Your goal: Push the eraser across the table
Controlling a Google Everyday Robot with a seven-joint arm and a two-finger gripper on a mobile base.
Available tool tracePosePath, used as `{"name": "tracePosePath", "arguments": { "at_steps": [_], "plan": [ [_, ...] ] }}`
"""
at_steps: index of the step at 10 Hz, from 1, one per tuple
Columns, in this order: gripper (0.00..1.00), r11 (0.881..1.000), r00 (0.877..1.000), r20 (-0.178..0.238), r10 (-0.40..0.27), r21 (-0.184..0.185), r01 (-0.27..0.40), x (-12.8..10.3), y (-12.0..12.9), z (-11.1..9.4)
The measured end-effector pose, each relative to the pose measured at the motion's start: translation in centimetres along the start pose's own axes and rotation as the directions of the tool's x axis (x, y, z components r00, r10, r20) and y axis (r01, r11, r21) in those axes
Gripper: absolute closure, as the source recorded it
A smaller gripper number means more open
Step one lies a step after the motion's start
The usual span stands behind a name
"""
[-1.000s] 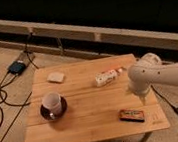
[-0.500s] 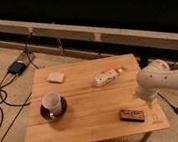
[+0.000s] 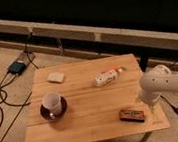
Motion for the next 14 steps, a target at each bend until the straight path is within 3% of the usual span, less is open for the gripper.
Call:
{"name": "tracePosePath", "arguments": {
  "at_steps": [12, 14],
  "plan": [
    [0.35, 1.000, 1.000, 0.001, -0.001, -0.001, 0.001, -0.04, 0.06, -0.03],
    [0.35, 1.000, 1.000, -0.017, 0.002, -0.009, -0.002, -0.15, 0.17, -0.24]
  ]
}}
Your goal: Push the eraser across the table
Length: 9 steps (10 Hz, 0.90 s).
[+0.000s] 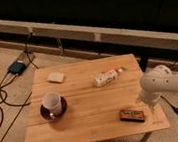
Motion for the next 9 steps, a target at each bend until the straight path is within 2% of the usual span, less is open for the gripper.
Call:
{"name": "tracePosePath", "arguments": {
  "at_steps": [5, 9],
  "plan": [
    [0.35, 0.999, 0.998, -0.058, 0.031, -0.028, -0.032, -1.2, -2.2, 1.8],
    [0.35, 0.999, 0.996, -0.072, 0.044, -0.015, -0.046, -1.6, -4.0, 3.5]
  ]
}}
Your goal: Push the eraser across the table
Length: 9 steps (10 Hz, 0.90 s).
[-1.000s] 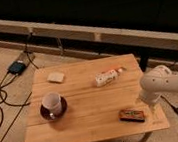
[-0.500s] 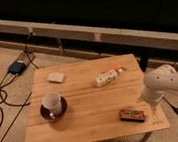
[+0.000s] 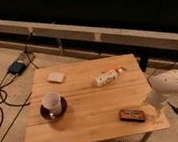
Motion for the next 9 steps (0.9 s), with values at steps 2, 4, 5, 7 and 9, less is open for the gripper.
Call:
{"name": "tracePosePath", "arguments": {
  "at_steps": [2, 4, 5, 7, 9],
  "plan": [
    [0.35, 1.000, 1.000, -0.004, 0.007, 0.012, -0.007, 0.1, -1.2, 0.3],
    [0.35, 1.000, 1.000, -0.005, 0.013, 0.019, -0.013, 0.3, -2.2, 0.3],
    [0.35, 1.000, 1.000, -0.007, 0.016, 0.022, -0.016, 0.5, -2.8, 0.2],
    [0.35, 1.000, 1.000, -0.013, 0.008, 0.029, -0.008, 1.2, -3.6, 0.1],
    [0.35, 0.999, 1.000, -0.022, 0.003, 0.040, -0.002, 1.6, -4.2, 0.3]
  ]
}}
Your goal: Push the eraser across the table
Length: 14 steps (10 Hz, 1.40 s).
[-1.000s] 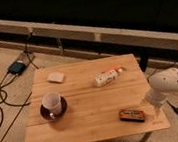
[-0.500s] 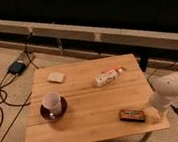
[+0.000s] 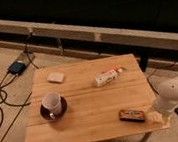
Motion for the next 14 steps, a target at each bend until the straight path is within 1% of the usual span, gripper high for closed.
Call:
{"name": "tracePosePath", "arguments": {
  "at_steps": [2, 5, 6, 8, 10, 11, 12, 13, 14],
  "plan": [
    [0.35, 1.000, 1.000, -0.007, -0.005, 0.005, 0.005, 0.2, 0.2, 0.5],
    [0.35, 1.000, 0.999, -0.018, -0.030, 0.006, 0.030, 0.6, 1.6, 1.1],
    [0.35, 0.999, 0.999, -0.023, -0.035, 0.009, 0.035, 0.8, 1.8, 1.4],
    [0.35, 0.998, 0.997, -0.040, -0.062, 0.006, 0.062, 1.7, 2.8, 1.7],
    [0.35, 0.994, 0.993, -0.062, -0.105, -0.003, 0.105, 3.4, 4.1, 1.4],
    [0.35, 0.990, 0.987, -0.081, -0.142, -0.008, 0.142, 4.9, 4.9, 1.2],
    [0.35, 0.986, 0.982, -0.094, -0.166, -0.010, 0.165, 5.9, 5.3, 1.0],
    [0.35, 0.980, 0.974, -0.111, -0.199, -0.015, 0.198, 7.2, 5.8, 0.6],
    [0.35, 0.972, 0.963, -0.129, -0.235, -0.021, 0.234, 8.7, 6.3, 0.1]
  ]
}}
